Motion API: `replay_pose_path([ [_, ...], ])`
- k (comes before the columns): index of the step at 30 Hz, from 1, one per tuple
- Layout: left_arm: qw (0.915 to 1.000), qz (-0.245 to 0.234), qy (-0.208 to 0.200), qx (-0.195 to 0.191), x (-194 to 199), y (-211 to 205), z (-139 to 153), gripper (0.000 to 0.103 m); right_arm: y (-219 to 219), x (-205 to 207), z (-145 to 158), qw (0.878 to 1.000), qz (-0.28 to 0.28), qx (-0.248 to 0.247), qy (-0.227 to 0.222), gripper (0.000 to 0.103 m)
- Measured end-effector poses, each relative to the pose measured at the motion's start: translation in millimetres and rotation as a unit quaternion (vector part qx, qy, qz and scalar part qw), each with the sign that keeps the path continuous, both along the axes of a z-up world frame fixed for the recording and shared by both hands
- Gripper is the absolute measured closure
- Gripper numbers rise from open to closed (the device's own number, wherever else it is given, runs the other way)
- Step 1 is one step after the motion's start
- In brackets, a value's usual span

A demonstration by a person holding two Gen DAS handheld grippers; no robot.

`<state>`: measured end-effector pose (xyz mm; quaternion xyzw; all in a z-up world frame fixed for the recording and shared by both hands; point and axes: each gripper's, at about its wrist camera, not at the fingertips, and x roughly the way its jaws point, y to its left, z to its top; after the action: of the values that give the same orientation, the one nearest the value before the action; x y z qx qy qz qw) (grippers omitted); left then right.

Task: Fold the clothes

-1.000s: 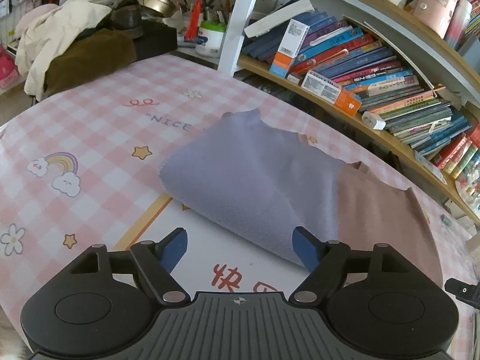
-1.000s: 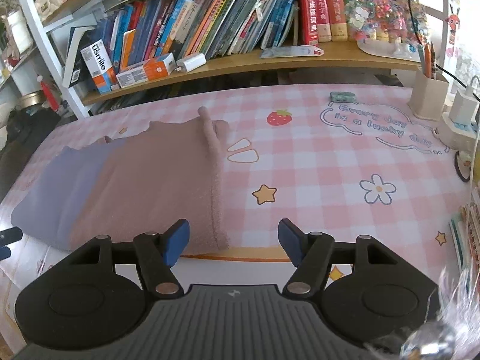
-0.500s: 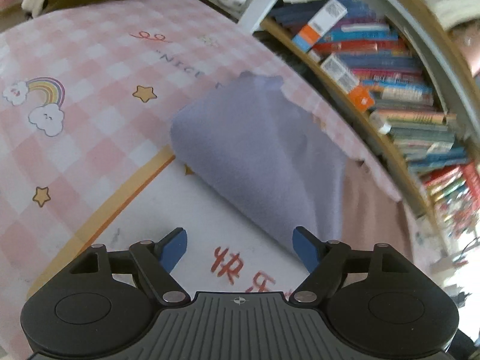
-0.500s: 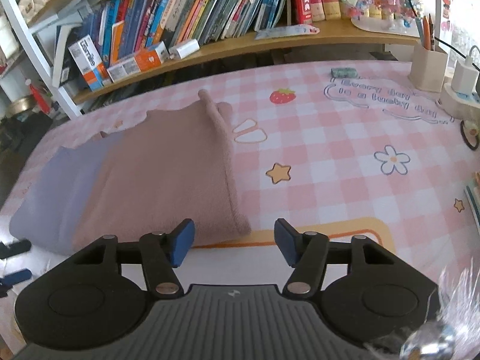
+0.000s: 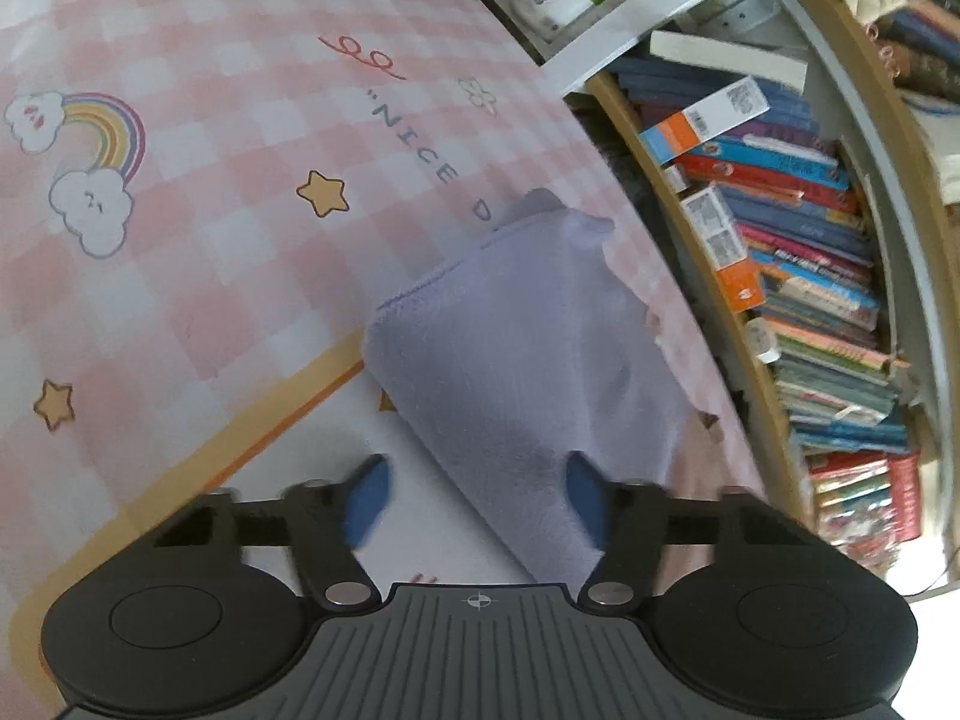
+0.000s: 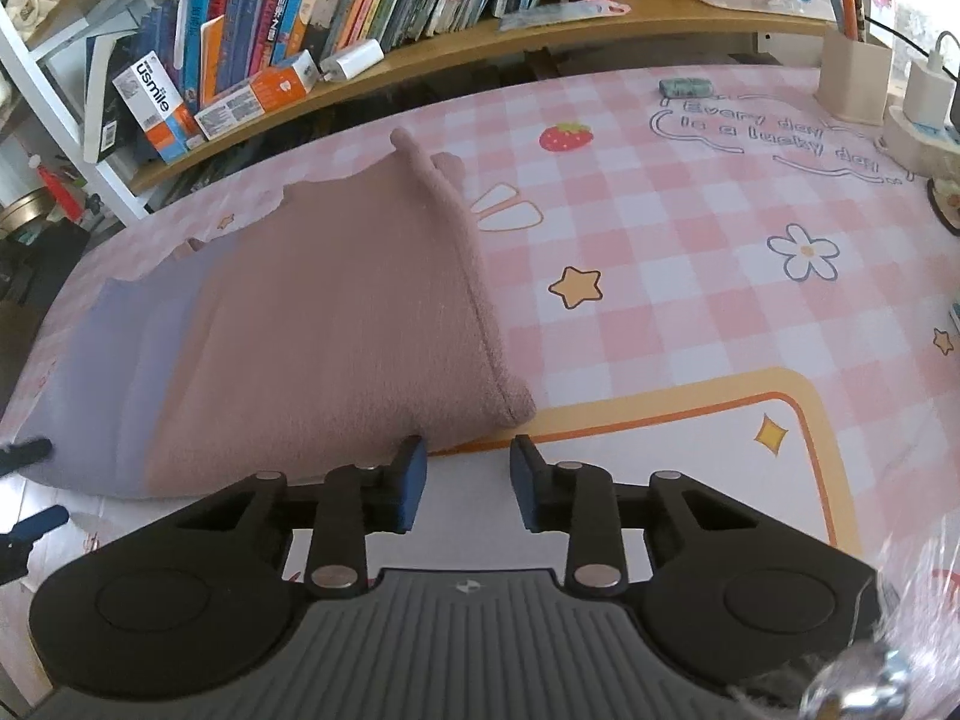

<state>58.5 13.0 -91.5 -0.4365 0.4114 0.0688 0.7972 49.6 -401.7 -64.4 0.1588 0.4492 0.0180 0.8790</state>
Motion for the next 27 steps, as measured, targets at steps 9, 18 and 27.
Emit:
replay_pose_path([
  [9, 0.9993, -0.019, -0.015, 0.027, 1, 4, 4, 0.096, 21, -3, 5, 0.999, 0.028, 0.024, 0.002, 0.097],
  [18, 0.9977, -0.008, -0.026, 0.063, -1, 37, 14, 0.096, 62, -17, 13, 0.996, 0.082, 0.019, 0.008, 0.097],
  [27, 0.9963, -0.003, -0.039, 0.077, -4, 65, 14, 0.095, 64, -24, 19, 0.997, 0.073, 0.034, 0.010, 0.081],
])
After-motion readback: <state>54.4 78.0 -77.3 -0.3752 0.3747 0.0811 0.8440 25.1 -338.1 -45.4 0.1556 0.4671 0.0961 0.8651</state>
